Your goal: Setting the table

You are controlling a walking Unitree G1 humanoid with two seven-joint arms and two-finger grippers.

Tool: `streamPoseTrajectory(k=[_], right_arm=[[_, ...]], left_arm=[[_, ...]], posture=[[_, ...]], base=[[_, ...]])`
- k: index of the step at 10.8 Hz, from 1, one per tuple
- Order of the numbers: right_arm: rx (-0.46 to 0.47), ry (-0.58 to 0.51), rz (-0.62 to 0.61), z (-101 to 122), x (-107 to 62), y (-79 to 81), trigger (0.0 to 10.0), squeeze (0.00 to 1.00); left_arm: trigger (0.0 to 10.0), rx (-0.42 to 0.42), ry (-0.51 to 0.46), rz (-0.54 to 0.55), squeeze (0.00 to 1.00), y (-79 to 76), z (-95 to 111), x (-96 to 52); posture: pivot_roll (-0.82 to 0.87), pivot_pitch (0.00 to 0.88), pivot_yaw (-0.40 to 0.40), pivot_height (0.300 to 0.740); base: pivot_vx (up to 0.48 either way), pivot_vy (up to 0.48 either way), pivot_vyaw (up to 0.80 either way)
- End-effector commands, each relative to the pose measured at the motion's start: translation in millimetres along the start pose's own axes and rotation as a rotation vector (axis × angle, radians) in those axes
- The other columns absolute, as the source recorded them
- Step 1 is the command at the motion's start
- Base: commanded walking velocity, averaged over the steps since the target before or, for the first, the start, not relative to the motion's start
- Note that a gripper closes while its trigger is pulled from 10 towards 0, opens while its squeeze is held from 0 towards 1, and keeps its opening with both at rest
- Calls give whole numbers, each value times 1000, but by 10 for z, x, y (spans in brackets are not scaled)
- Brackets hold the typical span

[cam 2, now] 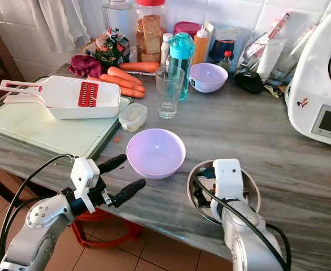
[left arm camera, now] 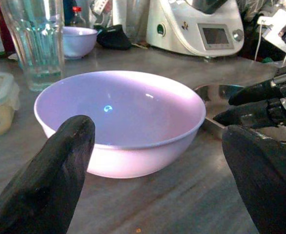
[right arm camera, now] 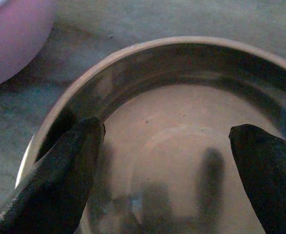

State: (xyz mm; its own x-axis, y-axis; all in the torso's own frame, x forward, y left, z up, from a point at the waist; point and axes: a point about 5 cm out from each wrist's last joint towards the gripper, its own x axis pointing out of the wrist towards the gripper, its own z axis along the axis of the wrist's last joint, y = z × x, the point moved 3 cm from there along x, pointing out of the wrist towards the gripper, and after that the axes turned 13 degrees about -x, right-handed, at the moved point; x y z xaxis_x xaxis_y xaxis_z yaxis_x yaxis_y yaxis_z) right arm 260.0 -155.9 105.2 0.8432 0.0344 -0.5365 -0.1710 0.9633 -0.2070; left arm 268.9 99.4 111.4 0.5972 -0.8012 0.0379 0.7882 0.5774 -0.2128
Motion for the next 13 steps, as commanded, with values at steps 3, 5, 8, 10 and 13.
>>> streamPoseTrajectory(k=[3, 5, 8, 10, 13], right_arm=[[46, -33, 59, 131, -26, 69, 10000, 886], [53, -39, 79, 157, -27, 96, 10000, 835], [96, -55, 127, 193, -18, 154, 10000, 525], [114, -59, 142, 194, -5, 157, 10000, 333], [151, -57, 194, 181, 16, 201, 10000, 173]], left_arm=[[10000, 9, 26, -17, 0, -10, -20, 13], [10000, 10, 26, -19, 0, -17, -20, 17], [10000, 9, 29, -22, 0, -23, -23, 25], [10000, 14, 23, -22, 0, -16, 42, 63], [10000, 16, 22, -27, 0, -29, 50, 78]], posture=[[18, 75, -37, 740], [18, 76, -37, 740], [17, 74, -38, 740], [19, 70, -38, 740], [17, 67, -38, 740]], base=[[0, 0, 0], [0, 0, 0], [0, 0, 0], [0, 0, 0], [0, 0, 0]])
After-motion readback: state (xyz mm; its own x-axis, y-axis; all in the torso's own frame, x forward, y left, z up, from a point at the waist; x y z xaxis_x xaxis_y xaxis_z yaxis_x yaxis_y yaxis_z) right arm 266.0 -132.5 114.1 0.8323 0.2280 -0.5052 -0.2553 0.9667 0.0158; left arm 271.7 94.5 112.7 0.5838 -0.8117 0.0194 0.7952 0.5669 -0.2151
